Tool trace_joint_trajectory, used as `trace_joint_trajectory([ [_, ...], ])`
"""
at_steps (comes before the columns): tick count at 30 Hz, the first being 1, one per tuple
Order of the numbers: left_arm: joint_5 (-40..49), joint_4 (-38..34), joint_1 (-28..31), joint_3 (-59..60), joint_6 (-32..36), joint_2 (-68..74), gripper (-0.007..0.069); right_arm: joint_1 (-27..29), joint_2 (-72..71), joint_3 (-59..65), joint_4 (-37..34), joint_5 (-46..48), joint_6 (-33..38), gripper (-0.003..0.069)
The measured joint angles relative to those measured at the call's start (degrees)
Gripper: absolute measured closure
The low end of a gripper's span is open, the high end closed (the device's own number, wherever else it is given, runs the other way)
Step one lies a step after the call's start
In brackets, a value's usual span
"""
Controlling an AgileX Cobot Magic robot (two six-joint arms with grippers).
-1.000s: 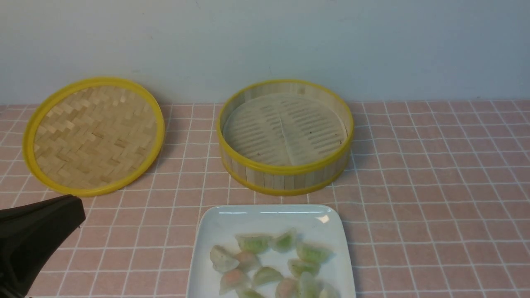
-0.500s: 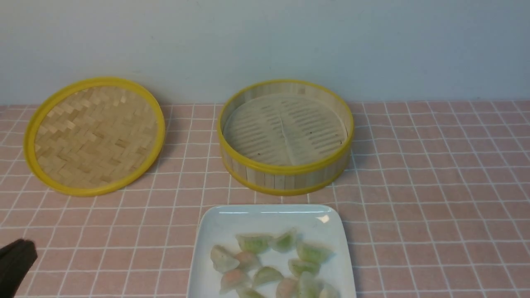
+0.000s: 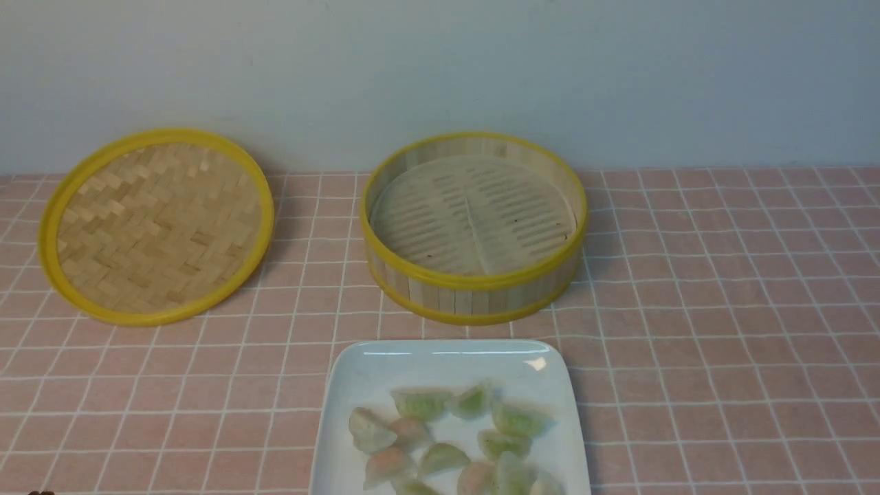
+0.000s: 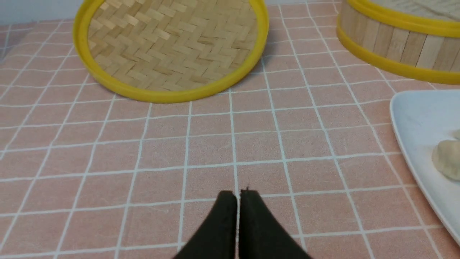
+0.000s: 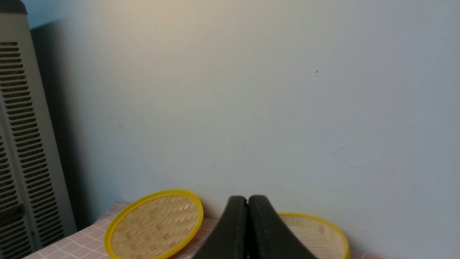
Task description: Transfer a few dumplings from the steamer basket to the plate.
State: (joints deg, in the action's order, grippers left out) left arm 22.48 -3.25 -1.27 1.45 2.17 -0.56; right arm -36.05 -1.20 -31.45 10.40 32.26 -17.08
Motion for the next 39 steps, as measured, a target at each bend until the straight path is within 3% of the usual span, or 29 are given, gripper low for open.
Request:
trace_joint_trajectory([
  [28,-0.11,0.02,0.00,0.00,-0.05,0.00,0.0631,0.00,0.00,0.00,-0.20,0.00,0.00,0.0673],
  [34,-0.15,0.02,0.00,0.00,-0.05,0.00,0.0631,0.00,0.00,2.74,-9.80,-4.76,8.15,0.0673],
  [39,-0.15,0.07,0.00,0.00,-0.05,0.00,0.0631,0.00,0.00,6.87,-12.36,-7.89,11.77,0.0673],
])
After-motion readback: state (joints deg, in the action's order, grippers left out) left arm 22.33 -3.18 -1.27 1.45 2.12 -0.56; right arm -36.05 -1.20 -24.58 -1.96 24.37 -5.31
